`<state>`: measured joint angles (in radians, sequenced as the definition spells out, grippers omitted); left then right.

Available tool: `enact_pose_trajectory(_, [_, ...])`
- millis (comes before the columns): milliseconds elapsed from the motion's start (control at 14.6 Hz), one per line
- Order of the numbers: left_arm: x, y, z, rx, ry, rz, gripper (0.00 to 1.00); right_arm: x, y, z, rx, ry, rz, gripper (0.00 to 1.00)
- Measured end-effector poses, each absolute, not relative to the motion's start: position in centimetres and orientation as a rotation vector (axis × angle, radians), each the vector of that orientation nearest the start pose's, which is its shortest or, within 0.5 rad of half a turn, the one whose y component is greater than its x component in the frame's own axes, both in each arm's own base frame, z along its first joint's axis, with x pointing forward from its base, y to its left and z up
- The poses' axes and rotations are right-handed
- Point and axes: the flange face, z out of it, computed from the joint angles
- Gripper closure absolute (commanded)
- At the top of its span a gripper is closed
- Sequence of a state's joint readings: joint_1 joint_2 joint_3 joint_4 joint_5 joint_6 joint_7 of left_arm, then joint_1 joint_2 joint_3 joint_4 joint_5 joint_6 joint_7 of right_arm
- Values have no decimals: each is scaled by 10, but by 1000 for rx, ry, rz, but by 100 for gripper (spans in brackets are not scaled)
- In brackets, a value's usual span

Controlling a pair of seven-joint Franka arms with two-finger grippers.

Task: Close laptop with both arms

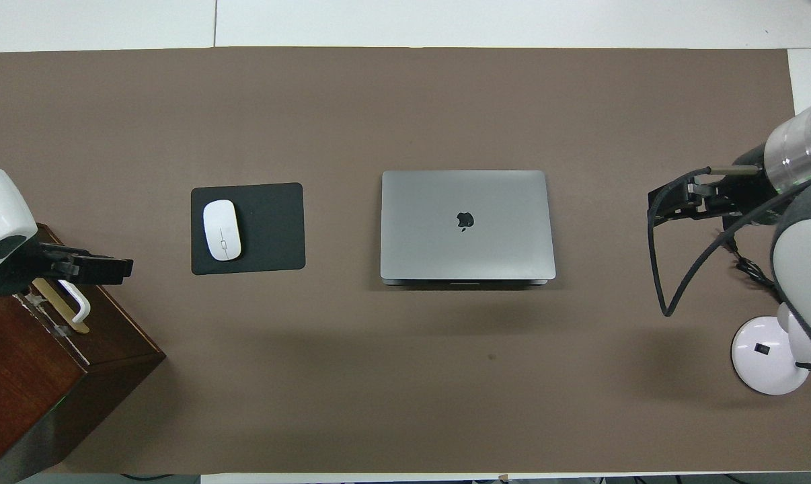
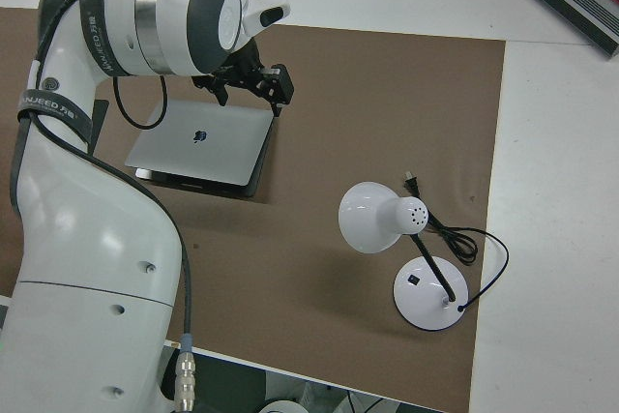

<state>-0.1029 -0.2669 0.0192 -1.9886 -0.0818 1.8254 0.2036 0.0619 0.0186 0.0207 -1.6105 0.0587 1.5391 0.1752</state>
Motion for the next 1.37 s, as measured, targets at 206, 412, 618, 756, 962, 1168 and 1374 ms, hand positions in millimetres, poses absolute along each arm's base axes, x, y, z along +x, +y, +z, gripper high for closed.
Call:
enact_pose_trajectory(206, [489,-22,592,-3151,362,-206,0,553,50,594,-3087,152,142,0])
enact_pose_trajectory(412, [492,-17,610,-3104,302,-195,0,553,49,594,-3087,152,137,0])
enact_pose_trajectory(618, [499,-18,630,-3092,281,-145,0,553,50,595,-3086,152,133,0])
enact_pose_trajectory(756, [504,-17,635,-3095,268,-118,0,554,50,595,-3086,152,133,0])
enact_pose_trajectory(962, [510,-11,630,-3104,202,-90,0,554,49,595,-3086,152,131,0])
enact_pose_trajectory(1168, [512,-5,630,-3127,99,-93,0,554,49,595,-3088,154,131,0])
enact_pose_trajectory(1374, [514,-2,629,-3131,64,-95,0,554,42,595,-3094,172,129,0])
